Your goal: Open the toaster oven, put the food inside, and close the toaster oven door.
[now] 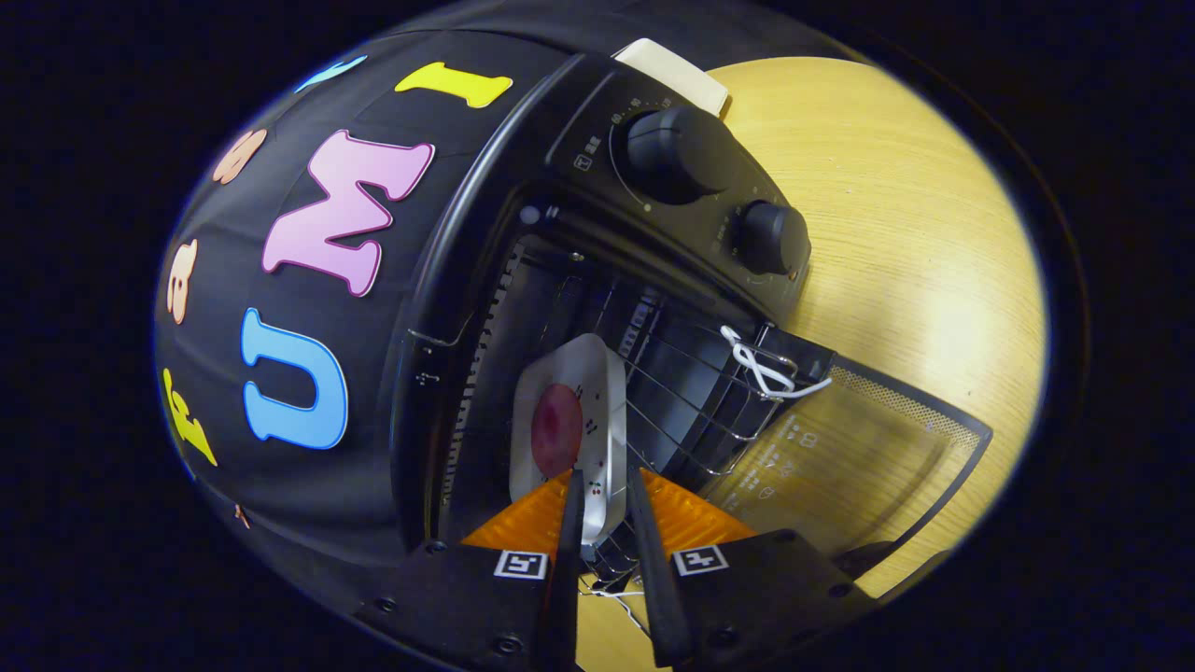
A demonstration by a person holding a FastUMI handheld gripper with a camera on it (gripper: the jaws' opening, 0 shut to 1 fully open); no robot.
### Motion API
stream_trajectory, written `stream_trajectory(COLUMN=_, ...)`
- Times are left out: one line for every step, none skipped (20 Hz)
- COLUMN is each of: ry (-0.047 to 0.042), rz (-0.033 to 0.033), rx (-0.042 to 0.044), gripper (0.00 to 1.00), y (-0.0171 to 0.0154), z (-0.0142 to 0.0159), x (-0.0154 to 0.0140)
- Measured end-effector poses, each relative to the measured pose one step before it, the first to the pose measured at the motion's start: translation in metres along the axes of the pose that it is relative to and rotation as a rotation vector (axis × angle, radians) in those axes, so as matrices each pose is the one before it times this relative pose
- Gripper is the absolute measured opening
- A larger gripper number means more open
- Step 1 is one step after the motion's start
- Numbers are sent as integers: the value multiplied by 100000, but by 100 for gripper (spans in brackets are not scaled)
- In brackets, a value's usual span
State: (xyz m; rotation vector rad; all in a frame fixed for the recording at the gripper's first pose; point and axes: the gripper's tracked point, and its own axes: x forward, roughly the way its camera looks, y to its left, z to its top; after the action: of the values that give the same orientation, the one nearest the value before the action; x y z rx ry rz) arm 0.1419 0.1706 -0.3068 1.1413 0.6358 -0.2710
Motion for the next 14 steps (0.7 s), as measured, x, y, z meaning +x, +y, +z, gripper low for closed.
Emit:
stream_trajectory(ry=1188, rz=2043, rx=-113, gripper=50, y=300, z=89, x=-338)
stream_trajectory(ry=1947, rz=2572, rx=-347, gripper=66, y=548, z=-353, x=-608)
stream_trajectory(ry=1465, rz=-622, rx=-2523, gripper=82, y=-98, z=-317, x=-671)
stream_trajectory(ry=1481, rz=-1580, rx=-4142, gripper=98, y=-517, z=-461, x=-490)
stream_trajectory(ry=2135, rz=-1211, rx=-4211, gripper=99, y=-504, z=-728, x=-681)
stream_trajectory(ry=2949, rz=-609, rx=-3820, gripper=99, y=-505, z=-1088, x=-773)
stream_trajectory(ry=2992, rz=-601, rx=-3275, gripper=99, y=-495, z=-999, x=-684)
stream_trajectory(ry=2367, rz=-361, rx=-2788, gripper=99, y=-386, z=-940, x=-772)
stream_trajectory(ry=2212, rz=-51, rx=-3412, gripper=99, y=-184, z=-834, x=-668)
stream_trajectory(ry=1848, rz=-68, rx=-4996, gripper=98, y=-180, z=-797, x=-711)
stream_trajectory(ry=1055, rz=-1322, rx=-6932, gripper=99, y=-395, z=-532, x=-584)
stream_trajectory(ry=841, rz=-987, rx=-7451, gripper=99, y=-331, z=-461, x=-666)
stream_trajectory(ry=524, rz=203, rx=-6428, gripper=99, y=-172, z=-287, x=-483)
stream_trajectory(ry=357, rz=-308, rx=-5693, gripper=99, y=-60, z=-332, x=-540)
